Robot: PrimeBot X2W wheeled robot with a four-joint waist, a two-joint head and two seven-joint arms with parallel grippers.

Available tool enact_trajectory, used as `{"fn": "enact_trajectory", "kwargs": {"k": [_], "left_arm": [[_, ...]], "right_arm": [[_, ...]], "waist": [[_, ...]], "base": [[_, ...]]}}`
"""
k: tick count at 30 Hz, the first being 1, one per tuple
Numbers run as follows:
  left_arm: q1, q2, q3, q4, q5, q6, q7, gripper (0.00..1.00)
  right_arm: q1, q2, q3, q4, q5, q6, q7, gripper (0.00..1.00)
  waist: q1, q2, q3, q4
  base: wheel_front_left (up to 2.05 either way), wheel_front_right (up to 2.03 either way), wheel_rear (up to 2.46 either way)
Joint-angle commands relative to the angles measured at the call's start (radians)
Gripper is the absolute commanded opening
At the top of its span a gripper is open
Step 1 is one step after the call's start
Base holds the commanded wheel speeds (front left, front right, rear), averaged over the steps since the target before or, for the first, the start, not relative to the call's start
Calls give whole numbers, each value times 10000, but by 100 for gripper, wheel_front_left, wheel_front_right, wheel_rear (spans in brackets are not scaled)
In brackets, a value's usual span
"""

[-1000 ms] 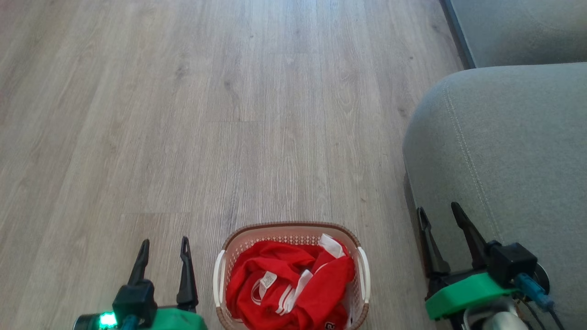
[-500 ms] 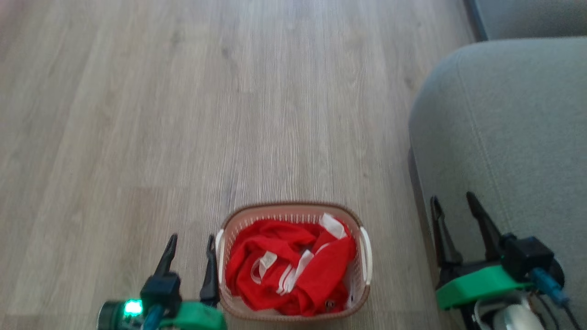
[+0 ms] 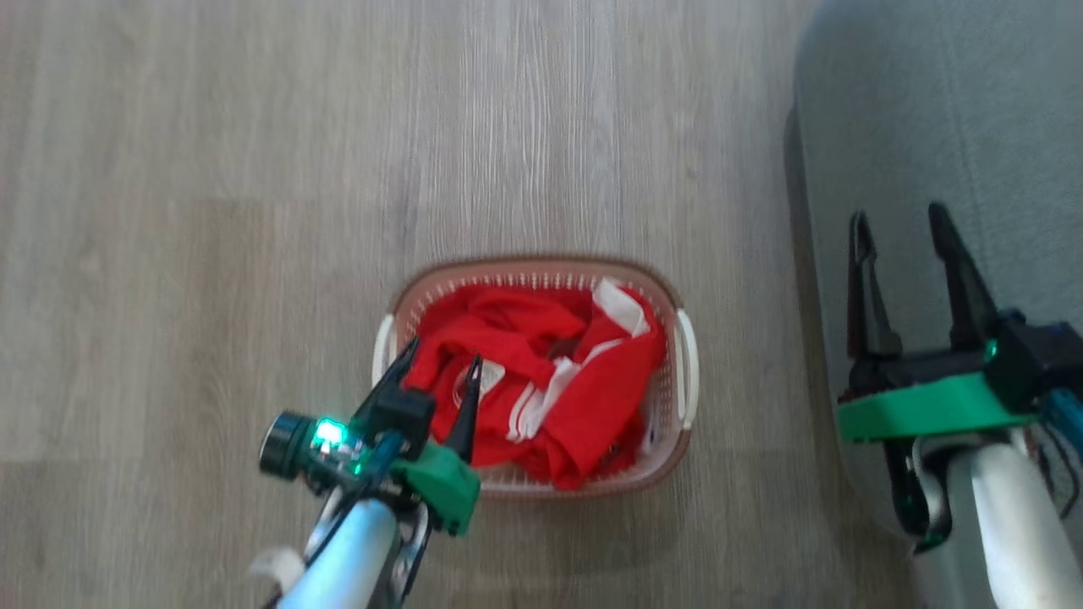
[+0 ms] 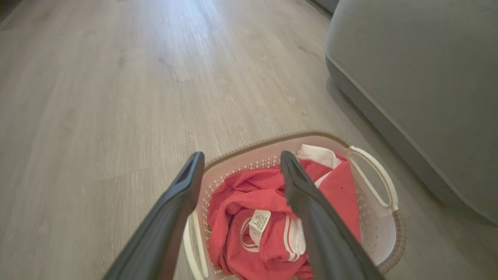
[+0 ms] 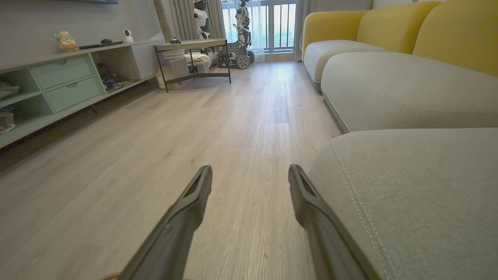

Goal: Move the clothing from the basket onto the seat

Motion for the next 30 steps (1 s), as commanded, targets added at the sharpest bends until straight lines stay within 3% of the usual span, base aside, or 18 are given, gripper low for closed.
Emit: {"fn": "enact_trajectory", "kwargs": {"k": [1,14,23,30], "left_arm": [[-557,43,97,118,-114,-42,-107,100],[-3424,43,-1469,3913,-345,-116,236,100],[-4746,43,-2100,5609,-309,113,674,100],[-5366,43,-2406,6373,-282,613,1064,100]], "right_arm": [[-362,-116,183,-425,-111,-2,-93,100],[-1225,-116,452,-830,-76,-2,-93,100],[-1574,-116,827,-953,135,-2,-93,100],[-1753,-116,1082,-958,349,-2,-93,100]], "waist": [[-2,0,1056,-98],[-2,0,2922,-531],[-2,0,3628,-919],[-2,0,3919,-1170]], "base": [[0,0,0],[0,0,0],[0,0,0],[0,0,0]]}}
